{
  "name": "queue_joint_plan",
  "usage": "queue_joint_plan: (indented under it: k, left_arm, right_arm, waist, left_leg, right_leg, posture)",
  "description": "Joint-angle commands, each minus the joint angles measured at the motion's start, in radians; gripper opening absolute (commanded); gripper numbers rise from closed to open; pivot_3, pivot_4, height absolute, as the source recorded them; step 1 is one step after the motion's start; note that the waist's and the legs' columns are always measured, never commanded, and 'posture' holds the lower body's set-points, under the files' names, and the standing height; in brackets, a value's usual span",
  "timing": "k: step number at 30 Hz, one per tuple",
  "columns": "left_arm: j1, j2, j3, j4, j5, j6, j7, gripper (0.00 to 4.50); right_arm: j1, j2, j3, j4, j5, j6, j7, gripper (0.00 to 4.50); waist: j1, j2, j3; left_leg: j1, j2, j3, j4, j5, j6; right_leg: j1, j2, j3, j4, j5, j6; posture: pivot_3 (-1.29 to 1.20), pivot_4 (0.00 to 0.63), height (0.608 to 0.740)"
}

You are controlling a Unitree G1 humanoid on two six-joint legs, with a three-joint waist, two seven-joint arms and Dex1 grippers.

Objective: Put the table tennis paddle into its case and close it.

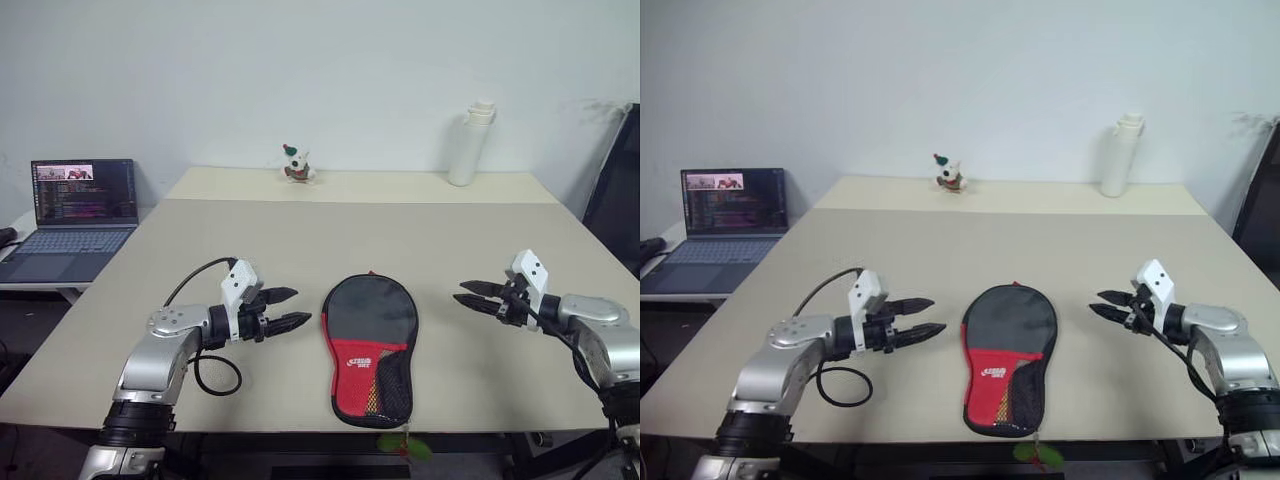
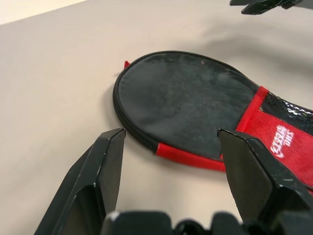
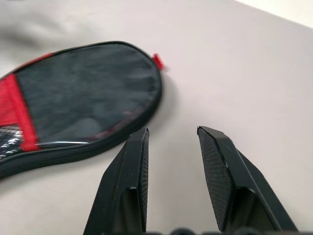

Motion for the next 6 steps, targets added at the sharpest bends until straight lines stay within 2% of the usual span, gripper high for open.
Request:
queue_joint_plan:
  k: [1,6]
  left_arm:
    - [0.027,0.005,-0.003,-0.047,-0.014,-0.015,0.028,3.29]
    - [0.031,0.0,-0.008,-0.05,-0.003,-0.03,0.087,3.29]
  right_arm:
    - [-0.006,-0.007,-0.012,-0.018,-0.024,-0.043,-0.005,1.71]
    - [0.001,-0.007,-0.008,-0.039,-0.031,-0.026,0.008,1.71]
  waist:
    - [-0.001,0.0,0.0]
    - [-0.003,0.001,0.001]
  left_leg:
    - [0.0,0.0,0.0,0.0,0.0,0.0]
    - [0.0,0.001,-0.001,0.0,0.0,0.0]
  right_leg:
    - [0.0,0.001,0.0,0.0,0.0,0.0]
    - [0.0,0.002,0.0,0.0,0.0,-0.001]
  posture:
    - [0.0,0.15,0.74]
    - [0.0,0.15,0.74]
